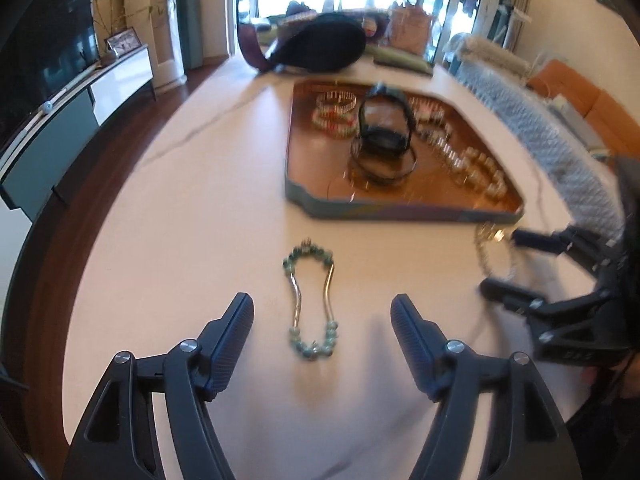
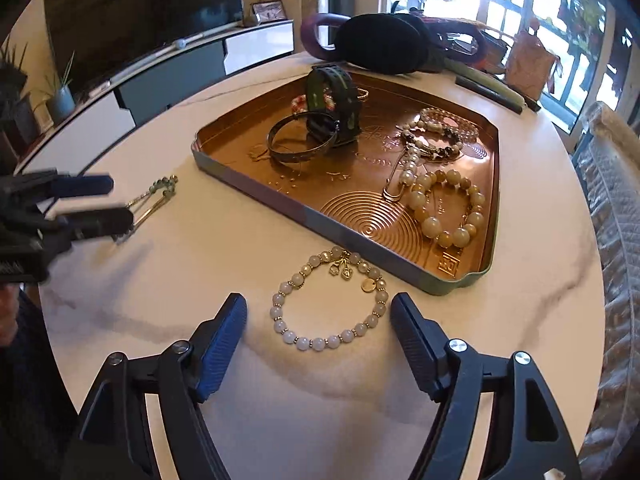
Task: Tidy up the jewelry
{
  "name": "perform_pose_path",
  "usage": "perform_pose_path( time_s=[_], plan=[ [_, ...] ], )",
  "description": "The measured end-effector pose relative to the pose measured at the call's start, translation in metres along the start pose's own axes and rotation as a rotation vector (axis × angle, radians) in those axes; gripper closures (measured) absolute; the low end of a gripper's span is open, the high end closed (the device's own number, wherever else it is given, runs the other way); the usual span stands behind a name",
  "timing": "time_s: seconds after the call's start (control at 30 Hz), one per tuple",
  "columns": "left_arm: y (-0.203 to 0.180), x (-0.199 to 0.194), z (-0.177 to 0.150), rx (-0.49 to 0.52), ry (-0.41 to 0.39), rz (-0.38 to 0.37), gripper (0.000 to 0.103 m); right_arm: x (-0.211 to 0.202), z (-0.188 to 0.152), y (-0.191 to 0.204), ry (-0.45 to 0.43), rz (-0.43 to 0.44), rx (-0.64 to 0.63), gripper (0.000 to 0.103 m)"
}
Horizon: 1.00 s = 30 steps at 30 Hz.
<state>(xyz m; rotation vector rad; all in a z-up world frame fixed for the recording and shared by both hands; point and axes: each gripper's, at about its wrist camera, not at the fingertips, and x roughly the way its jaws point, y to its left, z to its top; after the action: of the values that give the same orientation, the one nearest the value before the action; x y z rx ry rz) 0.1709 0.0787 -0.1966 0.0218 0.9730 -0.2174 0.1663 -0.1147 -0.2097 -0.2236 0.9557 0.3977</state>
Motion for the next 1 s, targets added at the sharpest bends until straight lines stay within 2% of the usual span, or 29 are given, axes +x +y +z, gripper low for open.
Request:
perform_pose_path(
  time_s=[0.03, 0.07, 0.1, 0.13, 0.17, 0.23, 0.27, 0.4, 0.47, 0.63, 0.77, 0.83, 0.93, 1.0],
  plan=[
    [0.001, 0.003, -0.001, -0.002, 0.008, -0.008, 0.033, 0.0, 0.0, 0.0, -0.001, -0.002, 0.001, 0.035],
    [0.002, 0.004, -0.001, -0.002, 0.011, -0.025, 0.04, -0.001, 0.0, 0.0, -0.007, -0.008, 0.003, 0.046],
    [0.002, 0.005, -0.001, 0.003, 0.009, -0.029, 0.053, -0.003, 0.001, 0.0, -0.014, -0.013, 0.003, 0.068],
    [0.001, 0.005, 0.0, 0.023, 0.004, -0.017, 0.065, -0.004, 0.002, 0.001, -0.013, -0.02, 0.002, 0.081],
    [0.001, 0.006, 0.0, 0.034, 0.004, -0.01, 0.082, -0.004, 0.002, 0.001, -0.011, -0.027, 0.0, 0.093],
    [0.003, 0.006, 0.001, 0.033, 0.006, -0.025, 0.096, -0.005, 0.002, 0.002, -0.018, -0.032, -0.01, 0.093],
    [0.006, 0.006, 0.002, 0.017, 0.011, -0.048, 0.098, -0.005, 0.002, 0.002, -0.021, -0.032, -0.01, 0.094],
    [0.007, 0.005, 0.003, -0.003, 0.006, -0.051, 0.098, -0.008, 0.002, -0.001, -0.036, -0.029, 0.012, 0.095],
    [0.003, -0.004, 0.006, 0.005, -0.017, -0.068, 0.098, -0.013, 0.005, -0.001, -0.051, -0.03, 0.012, 0.103],
    [-0.008, -0.022, 0.011, 0.034, -0.076, -0.083, 0.098, -0.029, 0.01, -0.006, -0.095, -0.03, 0.026, 0.103],
    [-0.006, -0.014, 0.01, 0.014, -0.048, -0.045, 0.095, -0.027, 0.008, -0.01, -0.091, 0.015, 0.05, 0.103],
    [-0.003, -0.007, 0.009, 0.005, -0.03, -0.009, 0.091, -0.022, 0.004, -0.013, -0.07, 0.034, 0.083, 0.093],
    [0.0, -0.001, 0.008, -0.006, -0.01, 0.001, 0.07, -0.02, 0.004, -0.013, -0.069, 0.033, 0.079, 0.085],
    [0.003, 0.002, 0.008, -0.022, -0.006, 0.011, 0.05, -0.018, 0.005, -0.011, -0.069, 0.011, 0.067, 0.072]
  ],
)
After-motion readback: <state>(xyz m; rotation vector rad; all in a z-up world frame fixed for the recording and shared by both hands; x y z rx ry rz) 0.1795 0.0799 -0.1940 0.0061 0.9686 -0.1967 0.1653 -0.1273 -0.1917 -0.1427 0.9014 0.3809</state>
